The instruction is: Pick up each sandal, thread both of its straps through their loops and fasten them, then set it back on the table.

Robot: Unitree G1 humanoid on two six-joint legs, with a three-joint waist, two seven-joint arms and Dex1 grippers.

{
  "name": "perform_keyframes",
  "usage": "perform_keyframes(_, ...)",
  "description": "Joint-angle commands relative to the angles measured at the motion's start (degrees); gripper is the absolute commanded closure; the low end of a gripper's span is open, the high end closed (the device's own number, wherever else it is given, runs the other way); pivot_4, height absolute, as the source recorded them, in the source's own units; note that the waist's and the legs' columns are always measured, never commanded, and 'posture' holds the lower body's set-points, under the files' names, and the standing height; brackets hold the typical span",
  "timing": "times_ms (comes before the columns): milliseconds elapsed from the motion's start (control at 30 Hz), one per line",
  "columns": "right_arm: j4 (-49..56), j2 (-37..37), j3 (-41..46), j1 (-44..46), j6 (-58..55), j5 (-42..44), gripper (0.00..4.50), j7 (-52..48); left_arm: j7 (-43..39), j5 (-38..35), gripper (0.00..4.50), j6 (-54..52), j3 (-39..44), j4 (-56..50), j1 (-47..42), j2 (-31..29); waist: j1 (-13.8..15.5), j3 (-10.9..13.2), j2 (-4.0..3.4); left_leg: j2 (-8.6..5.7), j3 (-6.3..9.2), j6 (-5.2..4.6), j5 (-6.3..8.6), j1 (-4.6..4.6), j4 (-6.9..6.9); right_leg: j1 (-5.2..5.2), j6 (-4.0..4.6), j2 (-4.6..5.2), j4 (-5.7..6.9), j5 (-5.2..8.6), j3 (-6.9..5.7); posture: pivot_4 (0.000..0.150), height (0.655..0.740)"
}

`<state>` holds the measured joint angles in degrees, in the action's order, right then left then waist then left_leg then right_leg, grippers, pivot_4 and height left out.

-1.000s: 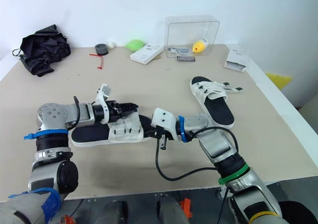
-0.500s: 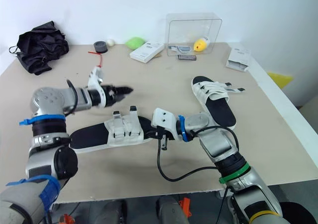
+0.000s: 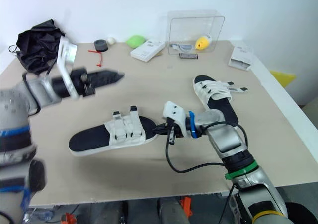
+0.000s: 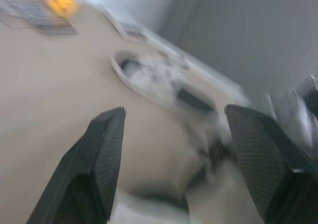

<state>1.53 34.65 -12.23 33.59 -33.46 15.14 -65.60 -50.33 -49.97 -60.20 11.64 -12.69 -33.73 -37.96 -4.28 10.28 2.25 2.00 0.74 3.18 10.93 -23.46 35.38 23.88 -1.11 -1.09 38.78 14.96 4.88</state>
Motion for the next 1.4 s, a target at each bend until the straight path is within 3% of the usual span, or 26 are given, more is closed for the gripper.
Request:
perform_keyframes(33, 3.64, 1.26, 7.04, -0.76, -2.41, 6.1, 4.5, -0.23, -5.52, 2.37, 1.22, 8.95, 1.74, -5.71, 6.87, -2.88, 0.19, 0.02, 0.02, -0.02, 0.03, -0.05, 0.03, -0.12, 0.02, 0.07, 0.0, 0.02, 0.0, 0.03, -0.03, 0.15, 0.74)
perform_keyframes(200, 11.2, 5.32, 19.0, -6.3, -8.28, 16.39, 4.5, -0.08, -7.02, 3.98, 1.22, 16.14, 7.65, -11.02, 21.25, -4.05, 1.07, 0.04, -0.02, -0.14, 0.28, -0.36, 0.2, -0.72, 0.18, 0.43, -0.01, 0.21, 0.0, 0.11, -0.22, 0.15, 0.74)
perform_keyframes(333, 17.95, 7.74, 25.52, -11.17, -12.39, 23.57, 4.5, 1.44, -10.06, 8.42, 1.22, 21.93, 5.99, -13.95, 31.32, -6.66, 1.45, 0.04, -0.02, -0.24, 0.29, -0.63, 0.36, -0.79, 0.34, 0.38, -0.17, 0.36, 0.01, 0.28, -0.26, 0.15, 0.74)
perform_keyframes(500, 23.38, 8.16, 28.28, -15.57, -14.64, 27.5, 4.5, 6.05, -10.59, 12.39, 1.22, 28.76, 3.47, -14.39, 38.3, -5.34, 1.65, 0.05, -0.04, -0.23, 0.3, -0.67, 0.36, -0.77, 0.47, 0.31, -0.22, 0.4, 0.01, 0.3, -0.3, 0.15, 0.74)
perform_keyframes(867, 26.48, 8.6, 26.28, -16.2, -15.41, 29.65, 4.5, 11.43, -10.32, 21.82, 1.22, 40.3, -9.08, -5.99, 34.57, 1.03, 1.69, 0.06, -0.1, -0.24, 0.19, -0.85, 0.24, -0.75, 0.86, 0.22, -0.23, 0.3, 0.04, 0.0, -0.31, 0.15, 0.74)
perform_keyframes(1033, 32.69, 8.12, 27.03, -17.27, -16.35, 35.49, 4.5, 12.67, -11.11, 25.92, 1.22, 44.49, -15.41, 1.8, 28.58, 4.41, 1.74, 0.0, -0.21, -0.28, 0.24, -0.87, 0.25, -0.75, 0.87, 0.16, -0.27, 0.3, 0.05, 0.01, -0.32, 0.15, 0.74)
perform_keyframes(1333, 36.56, 8.63, 22.48, -19.28, -15.76, 36.43, 4.5, 15.76, -7.86, 29.26, 1.22, 42.27, -19.85, 7.21, 19.19, 9.2, 2.43, -0.03, -0.24, -0.37, 0.39, -1.04, 0.15, -0.59, 1.22, -0.29, -0.52, 0.4, 0.02, -0.12, -0.44, 0.15, 0.74)
perform_keyframes(1400, 35.99, 8.73, 21.52, -19.27, -15.25, 35.76, 4.5, 15.98, -6.1, 29.67, 1.74, 40.8, -20.31, 6.98, 17.51, 10.14, 2.44, -0.03, -0.24, -0.38, 0.39, -1.15, 0.08, -0.57, 1.22, -0.34, -0.55, 0.42, 0.02, -0.16, -0.43, 0.15, 0.74)
